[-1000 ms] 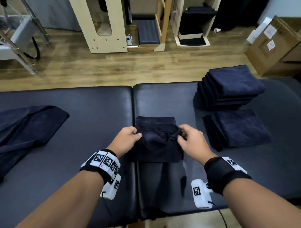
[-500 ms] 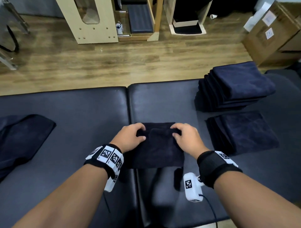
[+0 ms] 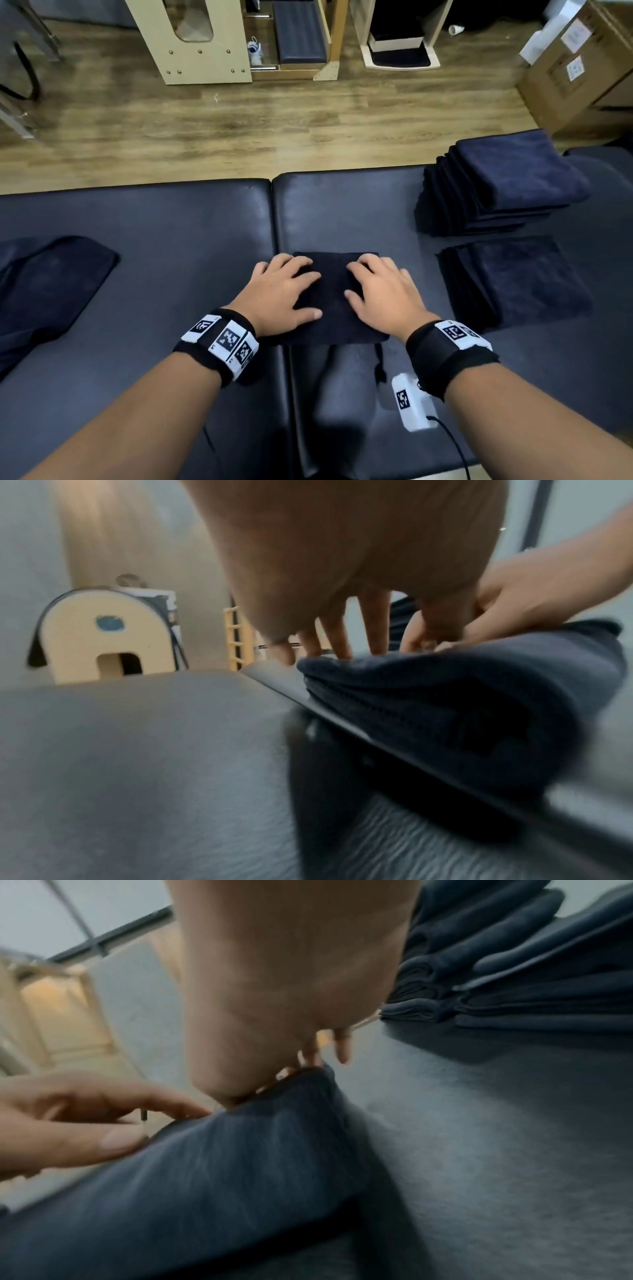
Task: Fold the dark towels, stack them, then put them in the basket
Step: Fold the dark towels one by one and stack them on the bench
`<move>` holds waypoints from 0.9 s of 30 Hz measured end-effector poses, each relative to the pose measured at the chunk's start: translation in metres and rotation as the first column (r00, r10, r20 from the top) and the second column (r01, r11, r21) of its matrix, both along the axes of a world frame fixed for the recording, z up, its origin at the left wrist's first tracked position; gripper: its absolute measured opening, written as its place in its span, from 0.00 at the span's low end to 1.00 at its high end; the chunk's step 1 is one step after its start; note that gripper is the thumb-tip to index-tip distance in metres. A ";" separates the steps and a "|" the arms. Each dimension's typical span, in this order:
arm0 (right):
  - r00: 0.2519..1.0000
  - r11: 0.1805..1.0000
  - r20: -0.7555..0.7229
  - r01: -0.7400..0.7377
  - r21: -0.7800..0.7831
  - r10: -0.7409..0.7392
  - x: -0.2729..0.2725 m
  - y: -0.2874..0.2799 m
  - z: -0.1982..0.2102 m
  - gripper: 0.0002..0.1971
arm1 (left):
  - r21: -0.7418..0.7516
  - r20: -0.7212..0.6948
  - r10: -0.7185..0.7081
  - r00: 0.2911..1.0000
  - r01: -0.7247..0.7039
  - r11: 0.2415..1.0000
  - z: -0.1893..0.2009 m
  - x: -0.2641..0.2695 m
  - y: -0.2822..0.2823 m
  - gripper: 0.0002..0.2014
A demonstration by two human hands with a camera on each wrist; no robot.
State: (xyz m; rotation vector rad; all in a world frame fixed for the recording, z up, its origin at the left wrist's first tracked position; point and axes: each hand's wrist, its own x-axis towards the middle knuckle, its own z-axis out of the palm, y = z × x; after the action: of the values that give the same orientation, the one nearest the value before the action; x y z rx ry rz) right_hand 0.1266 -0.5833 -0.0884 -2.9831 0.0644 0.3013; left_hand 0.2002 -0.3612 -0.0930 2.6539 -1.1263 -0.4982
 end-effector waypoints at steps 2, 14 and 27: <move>0.991 0.997 -0.107 0.079 0.007 -0.077 -0.004 -0.006 -0.002 0.30 | 0.168 -0.012 0.013 1.000 -0.011 0.986 -0.002 -0.001 0.003 0.43; 0.886 0.936 -0.381 0.330 0.118 -0.265 -0.039 0.023 0.006 0.39 | 0.143 -0.354 0.334 0.874 -0.302 0.942 0.005 -0.028 -0.003 0.58; 0.755 0.726 -0.509 0.610 0.316 -0.413 -0.062 0.003 0.029 0.50 | -0.066 -0.499 0.371 0.783 -0.461 0.885 0.009 -0.041 -0.021 0.37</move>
State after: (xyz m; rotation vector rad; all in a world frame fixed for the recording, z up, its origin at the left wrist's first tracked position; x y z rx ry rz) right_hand 0.0646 -0.5804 -0.0594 -2.2408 0.7609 0.7361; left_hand 0.1588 -0.3824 -0.0842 2.3202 -0.3940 -0.8424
